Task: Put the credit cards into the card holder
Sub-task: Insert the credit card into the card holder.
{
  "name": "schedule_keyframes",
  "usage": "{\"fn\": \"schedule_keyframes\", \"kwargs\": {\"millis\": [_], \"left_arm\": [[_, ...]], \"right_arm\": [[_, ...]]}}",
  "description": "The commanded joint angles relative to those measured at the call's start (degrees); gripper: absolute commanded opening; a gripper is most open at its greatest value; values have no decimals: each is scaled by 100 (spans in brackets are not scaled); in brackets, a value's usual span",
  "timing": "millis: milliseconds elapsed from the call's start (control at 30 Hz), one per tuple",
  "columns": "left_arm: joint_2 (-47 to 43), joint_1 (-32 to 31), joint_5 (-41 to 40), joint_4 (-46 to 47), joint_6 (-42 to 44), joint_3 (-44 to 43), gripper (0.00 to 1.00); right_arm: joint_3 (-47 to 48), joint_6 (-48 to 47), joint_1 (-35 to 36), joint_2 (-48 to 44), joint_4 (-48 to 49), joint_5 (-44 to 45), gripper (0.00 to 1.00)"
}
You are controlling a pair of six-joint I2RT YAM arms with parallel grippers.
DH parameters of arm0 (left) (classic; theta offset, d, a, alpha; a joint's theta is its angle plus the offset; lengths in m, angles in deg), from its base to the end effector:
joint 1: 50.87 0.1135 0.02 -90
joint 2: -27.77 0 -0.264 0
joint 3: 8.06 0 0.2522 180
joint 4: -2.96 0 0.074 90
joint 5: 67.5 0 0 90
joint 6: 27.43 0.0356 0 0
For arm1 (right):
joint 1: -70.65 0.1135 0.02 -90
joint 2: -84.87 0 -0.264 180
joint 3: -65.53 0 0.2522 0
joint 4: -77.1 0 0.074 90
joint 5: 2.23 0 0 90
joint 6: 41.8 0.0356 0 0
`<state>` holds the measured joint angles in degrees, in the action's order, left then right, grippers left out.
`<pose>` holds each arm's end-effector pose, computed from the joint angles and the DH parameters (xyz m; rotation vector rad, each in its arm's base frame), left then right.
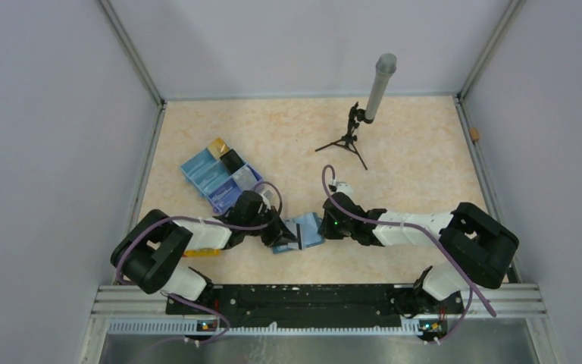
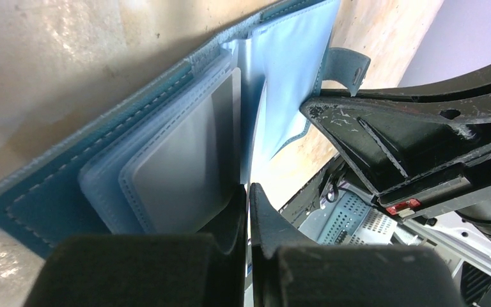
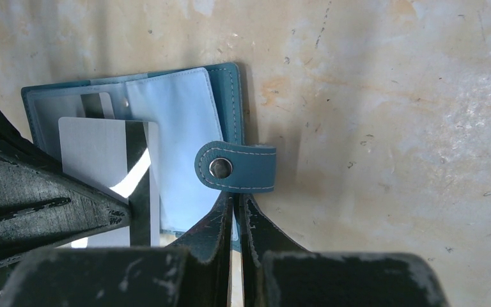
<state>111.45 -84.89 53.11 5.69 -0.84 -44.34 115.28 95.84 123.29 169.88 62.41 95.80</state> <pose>0.1855 -0.1471 0.1167 -0.3851 2.6806 -1.3301 0.1698 0.2142 0.1473 -0.0456 2.5269 0.5932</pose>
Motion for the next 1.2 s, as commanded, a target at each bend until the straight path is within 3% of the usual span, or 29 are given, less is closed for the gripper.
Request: {"fn": "schedule_keyframes", "kwargs": {"millis": [0, 333, 733, 1167], "left_arm": [[42, -20, -378, 406, -153, 143, 0], [238, -17, -653, 960, -292, 272, 0], [627, -25, -310, 1400, -452, 254, 0], [-72, -19, -913, -1139, 809, -537, 52]], "right_arm": [[-85, -130, -43, 103, -640, 176, 0], [-90, -153, -38, 76, -635, 69, 0], [-91, -154, -41, 93, -627, 55, 0], [-57, -194, -41, 112, -658, 116, 0]]}}
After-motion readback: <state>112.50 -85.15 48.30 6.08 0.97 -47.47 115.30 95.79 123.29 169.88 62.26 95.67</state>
